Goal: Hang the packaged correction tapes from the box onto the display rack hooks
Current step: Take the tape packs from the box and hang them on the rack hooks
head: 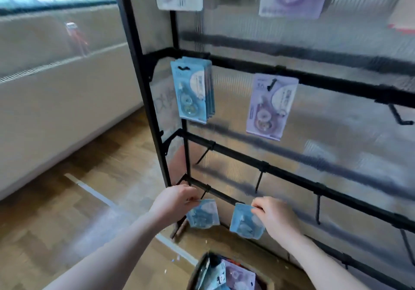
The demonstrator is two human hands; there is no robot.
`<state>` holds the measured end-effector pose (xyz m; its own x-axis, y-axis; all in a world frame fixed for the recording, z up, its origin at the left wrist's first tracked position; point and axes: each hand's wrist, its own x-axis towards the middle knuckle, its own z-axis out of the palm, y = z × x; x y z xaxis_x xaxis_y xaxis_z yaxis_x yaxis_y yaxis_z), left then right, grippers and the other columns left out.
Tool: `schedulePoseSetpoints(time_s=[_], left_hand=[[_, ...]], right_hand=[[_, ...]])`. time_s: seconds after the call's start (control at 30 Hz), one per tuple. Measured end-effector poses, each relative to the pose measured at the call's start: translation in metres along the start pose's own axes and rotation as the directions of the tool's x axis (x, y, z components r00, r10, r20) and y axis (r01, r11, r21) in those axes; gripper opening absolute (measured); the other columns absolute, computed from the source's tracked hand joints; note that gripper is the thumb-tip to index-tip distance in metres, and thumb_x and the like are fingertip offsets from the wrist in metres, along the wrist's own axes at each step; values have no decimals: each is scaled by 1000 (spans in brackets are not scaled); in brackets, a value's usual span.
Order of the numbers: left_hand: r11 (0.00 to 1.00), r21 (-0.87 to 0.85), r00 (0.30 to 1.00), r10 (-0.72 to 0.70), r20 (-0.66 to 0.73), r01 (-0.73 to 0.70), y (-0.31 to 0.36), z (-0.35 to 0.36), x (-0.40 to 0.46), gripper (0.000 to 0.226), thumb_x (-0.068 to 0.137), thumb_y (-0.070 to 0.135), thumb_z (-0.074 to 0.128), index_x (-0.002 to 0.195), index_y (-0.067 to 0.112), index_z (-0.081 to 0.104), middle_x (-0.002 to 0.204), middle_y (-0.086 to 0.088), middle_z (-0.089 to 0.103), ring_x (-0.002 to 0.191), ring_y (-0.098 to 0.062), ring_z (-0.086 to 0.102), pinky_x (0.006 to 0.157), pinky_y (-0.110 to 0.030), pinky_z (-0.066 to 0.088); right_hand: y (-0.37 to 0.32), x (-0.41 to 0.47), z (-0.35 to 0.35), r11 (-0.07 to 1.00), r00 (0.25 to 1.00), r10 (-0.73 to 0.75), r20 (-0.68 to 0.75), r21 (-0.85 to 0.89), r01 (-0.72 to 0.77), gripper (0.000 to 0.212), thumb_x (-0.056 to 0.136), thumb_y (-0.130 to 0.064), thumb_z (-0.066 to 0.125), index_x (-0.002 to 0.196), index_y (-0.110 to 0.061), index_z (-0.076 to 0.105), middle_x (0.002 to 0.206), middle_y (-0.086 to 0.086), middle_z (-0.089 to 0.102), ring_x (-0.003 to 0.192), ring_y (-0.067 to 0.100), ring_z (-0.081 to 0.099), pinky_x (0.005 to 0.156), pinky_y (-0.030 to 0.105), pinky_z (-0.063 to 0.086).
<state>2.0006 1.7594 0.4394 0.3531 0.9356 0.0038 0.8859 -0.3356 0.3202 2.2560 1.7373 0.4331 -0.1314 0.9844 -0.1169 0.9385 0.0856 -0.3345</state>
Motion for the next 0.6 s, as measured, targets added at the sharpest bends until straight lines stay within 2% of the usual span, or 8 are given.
schedulePoseSetpoints(time_s=[0.07,0.17,0.27,0.37,0.47,0.53,0.6], left_hand=[[1000,0,999,8,-35,-8,5,-29,2,16,90,32,57,100,23,66,98,9,63,83,-6,56,65,-16,39],[1000,22,995,23,-92,-21,10,-69,3,16,89,33,57,99,24,66,97,10,63,80,-5,53,63,-15,35],[998,33,990,48,-136,-44,15,-104,3,15,89,31,58,98,23,67,97,9,64,81,-7,55,67,-17,37],[998,34,985,63,-159,-59,20,-129,2,16,89,32,58,98,21,67,98,6,65,88,-13,59,69,-18,38],[995,39,976,100,-191,-95,22,-149,5,17,89,32,58,100,23,66,101,8,65,90,-11,57,66,-12,34],[992,49,969,126,-211,-118,22,-162,8,17,90,30,57,101,23,66,101,9,65,90,-8,56,64,-8,29],[991,51,961,135,-240,-126,22,-175,14,18,90,32,57,101,22,67,101,8,66,89,-9,57,66,-11,34]], right_hand=[[-12,2,-25,1000,999,-26,-39,-8,26,18,96,-33,45,98,-25,61,95,-12,59,79,5,45,52,15,28],[-29,3,-65,999,993,-51,-105,-19,50,20,96,-33,45,98,-24,63,96,-10,62,83,10,54,66,25,39],[-41,4,-97,997,980,-83,-182,-10,83,20,95,-32,46,97,-24,65,96,-10,63,88,10,57,72,26,43],[-48,3,-119,995,967,-103,-233,-19,101,18,95,-33,49,96,-26,65,95,-12,65,84,5,57,69,21,45],[-56,3,-137,994,961,-112,-252,-22,110,16,95,-32,49,98,-26,64,95,-15,63,80,0,54,58,10,35],[-62,4,-147,992,957,-123,-264,-36,117,17,95,-32,49,99,-26,64,95,-15,62,81,0,53,56,9,32],[-65,4,-157,992,954,-123,-275,-41,116,17,95,-32,48,99,-27,64,93,-17,60,80,-2,52,57,9,33]])
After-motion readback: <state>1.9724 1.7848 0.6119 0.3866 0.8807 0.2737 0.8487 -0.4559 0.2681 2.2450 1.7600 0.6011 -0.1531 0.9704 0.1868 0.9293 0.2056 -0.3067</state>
